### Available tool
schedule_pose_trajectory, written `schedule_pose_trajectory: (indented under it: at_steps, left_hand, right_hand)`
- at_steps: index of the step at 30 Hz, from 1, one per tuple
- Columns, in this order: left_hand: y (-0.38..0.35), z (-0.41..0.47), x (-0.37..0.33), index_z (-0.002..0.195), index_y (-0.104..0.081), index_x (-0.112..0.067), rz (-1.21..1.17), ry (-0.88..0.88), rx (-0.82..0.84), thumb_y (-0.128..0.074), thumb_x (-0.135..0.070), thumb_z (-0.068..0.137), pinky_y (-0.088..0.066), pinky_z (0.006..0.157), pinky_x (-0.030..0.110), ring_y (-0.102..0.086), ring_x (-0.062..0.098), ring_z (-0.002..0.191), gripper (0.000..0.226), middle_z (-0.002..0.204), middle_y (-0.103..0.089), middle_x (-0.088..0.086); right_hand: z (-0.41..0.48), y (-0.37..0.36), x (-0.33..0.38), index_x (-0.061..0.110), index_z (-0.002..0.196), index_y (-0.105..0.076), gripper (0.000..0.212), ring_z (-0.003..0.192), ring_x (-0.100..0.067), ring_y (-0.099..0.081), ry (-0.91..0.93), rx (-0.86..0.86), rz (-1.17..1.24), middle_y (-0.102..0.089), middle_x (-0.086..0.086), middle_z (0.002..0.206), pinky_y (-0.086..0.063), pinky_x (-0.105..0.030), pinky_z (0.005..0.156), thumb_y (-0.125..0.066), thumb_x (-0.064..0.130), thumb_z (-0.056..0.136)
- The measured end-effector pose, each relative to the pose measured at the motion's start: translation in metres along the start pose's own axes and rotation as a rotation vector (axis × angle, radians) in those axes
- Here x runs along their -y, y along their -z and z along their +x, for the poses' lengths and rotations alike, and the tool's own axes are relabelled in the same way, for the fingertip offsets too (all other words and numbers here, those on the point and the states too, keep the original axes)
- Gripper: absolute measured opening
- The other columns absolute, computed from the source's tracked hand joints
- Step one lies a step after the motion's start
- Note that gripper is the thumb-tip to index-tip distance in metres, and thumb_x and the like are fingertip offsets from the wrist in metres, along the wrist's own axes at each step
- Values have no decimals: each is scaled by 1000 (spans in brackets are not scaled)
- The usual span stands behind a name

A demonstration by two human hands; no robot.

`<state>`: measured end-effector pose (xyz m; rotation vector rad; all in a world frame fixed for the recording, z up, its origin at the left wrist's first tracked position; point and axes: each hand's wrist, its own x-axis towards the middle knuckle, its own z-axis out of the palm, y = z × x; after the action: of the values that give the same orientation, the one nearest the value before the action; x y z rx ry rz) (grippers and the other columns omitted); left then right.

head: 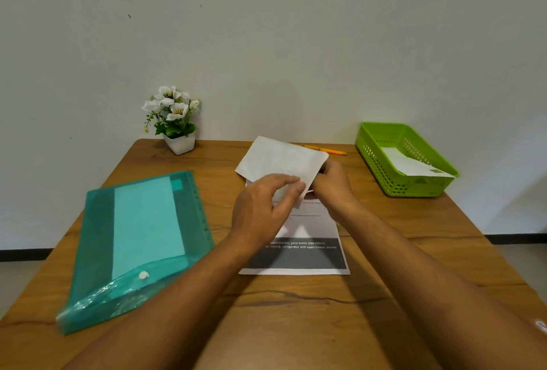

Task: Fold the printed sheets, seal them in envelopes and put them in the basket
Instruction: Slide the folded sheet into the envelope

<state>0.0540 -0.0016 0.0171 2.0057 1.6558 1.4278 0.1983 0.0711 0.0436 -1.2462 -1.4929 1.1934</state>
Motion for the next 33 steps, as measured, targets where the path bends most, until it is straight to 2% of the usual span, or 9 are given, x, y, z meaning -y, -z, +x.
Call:
schedule_pose_trajectory:
  at_steps: [4,7,10,14,17,20,23,28,33]
  left_hand:
    - [26,41,-3,147,-50,-22,170,-126,-81,-54,-29,103,-43,108,30,-45,16,138,45,152,-48,-1]
    - [46,75,-6,154,-40,-22,222,-160,-61,-55,-25,101,-34,119,47,-43,19,140,55,150,-50,-1]
    - [66,99,-11,136,-62,-23,193,-152,-42,-58,-26,101,-47,105,49,-61,14,117,35,126,-68,-5]
    - [85,111,-20,106,-74,-21,20,-73,-76,-61,-18,99,-52,77,23,-66,2,91,15,97,-73,-11]
    - [91,117,-20,102,-75,-20,-104,17,-175,-63,-21,98,-57,76,30,-66,2,86,13,93,-73,-12]
    - [96,126,-29,107,-75,-20,-273,71,-219,-63,-23,96,-61,85,47,-72,13,94,17,100,-76,-7]
    - [99,133,-47,111,-74,-17,-408,52,-231,-62,-16,100,-61,89,46,-73,14,101,17,107,-77,-3]
    - [92,124,-51,121,-69,-13,-510,67,-235,-63,-13,100,-61,90,38,-73,13,102,21,106,-77,-1]
    - [72,92,-22,145,-52,-24,-430,164,-161,-72,-19,95,-57,93,28,-71,10,101,54,97,-77,-4]
  right_hand:
    - [5,12,40,21,93,-80,15,81,-29,-76,205,74,-122,-79,-6,88,-61,-40,63,-71,8,93]
    - [12,16,66,18,92,-82,12,78,-31,-75,308,109,-244,-77,-7,85,-60,-46,64,-70,17,96]
    - [12,20,90,21,91,-80,13,72,-17,-72,377,137,-220,-76,1,82,-56,-32,62,-70,25,98]
    - [13,27,113,20,92,-78,45,71,-10,-67,280,108,50,-74,4,79,-52,-25,63,-49,52,105]
    - [19,30,120,22,103,-74,56,83,-16,-68,235,113,315,-71,2,89,-56,-34,75,-44,69,98]
    - [19,27,124,15,120,-68,30,86,-14,-74,309,76,290,-76,5,93,-58,-32,77,-64,38,101]
    - [22,27,131,10,130,-65,30,103,-17,-75,381,8,235,-77,-3,114,-60,-30,81,-65,8,100]
    - [22,27,124,13,127,-67,29,107,-17,-74,399,-21,264,-76,-4,119,-62,-33,89,-63,5,100]
    - [13,19,74,12,128,-61,38,103,-20,-75,271,-10,243,-78,-4,109,-60,-36,83,-73,3,93]
